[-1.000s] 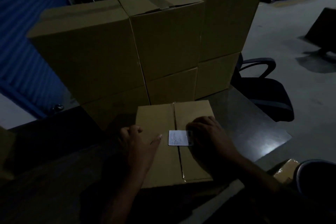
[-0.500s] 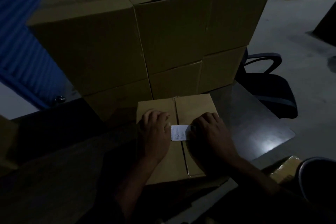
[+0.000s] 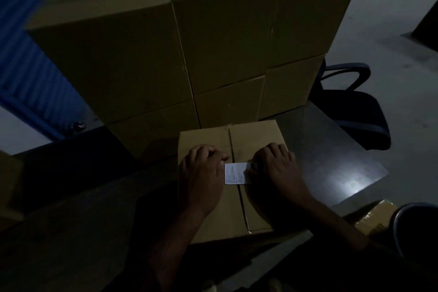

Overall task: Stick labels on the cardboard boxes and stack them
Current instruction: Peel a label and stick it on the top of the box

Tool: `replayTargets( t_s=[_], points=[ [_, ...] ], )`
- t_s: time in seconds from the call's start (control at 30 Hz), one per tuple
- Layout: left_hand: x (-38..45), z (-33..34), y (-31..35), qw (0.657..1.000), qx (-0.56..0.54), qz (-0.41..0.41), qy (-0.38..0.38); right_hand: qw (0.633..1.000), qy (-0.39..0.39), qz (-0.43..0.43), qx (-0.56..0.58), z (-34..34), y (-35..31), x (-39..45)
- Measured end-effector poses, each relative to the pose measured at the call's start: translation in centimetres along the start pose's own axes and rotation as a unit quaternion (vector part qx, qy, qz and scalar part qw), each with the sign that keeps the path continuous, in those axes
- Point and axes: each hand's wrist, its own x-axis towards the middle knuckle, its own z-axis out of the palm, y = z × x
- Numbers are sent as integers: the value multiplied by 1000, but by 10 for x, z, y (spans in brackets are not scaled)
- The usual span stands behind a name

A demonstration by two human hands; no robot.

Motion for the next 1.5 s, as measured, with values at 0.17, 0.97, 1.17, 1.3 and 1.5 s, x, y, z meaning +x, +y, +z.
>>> replayTargets(
  t_s=[0.17,0.97,1.17,1.3,1.5],
  points=[
    [0,1,-1,1000,0,1,-12,1000,-17,12,20,-4,-2,2],
    [2,2,-5,999,-28,-6,-19,981,-25,51,184,-11,-1,6],
    [4,3,-3,998,-54,-34,-20,967,-29,37,250,-14,-1,9],
    [4,6,-7,998,-54,-31,-20,948,-46,53,310,-13,3,11],
    [4,4,-6,998,-60,-26,-8,919,-55,77,382,-13,1,11]
  ],
)
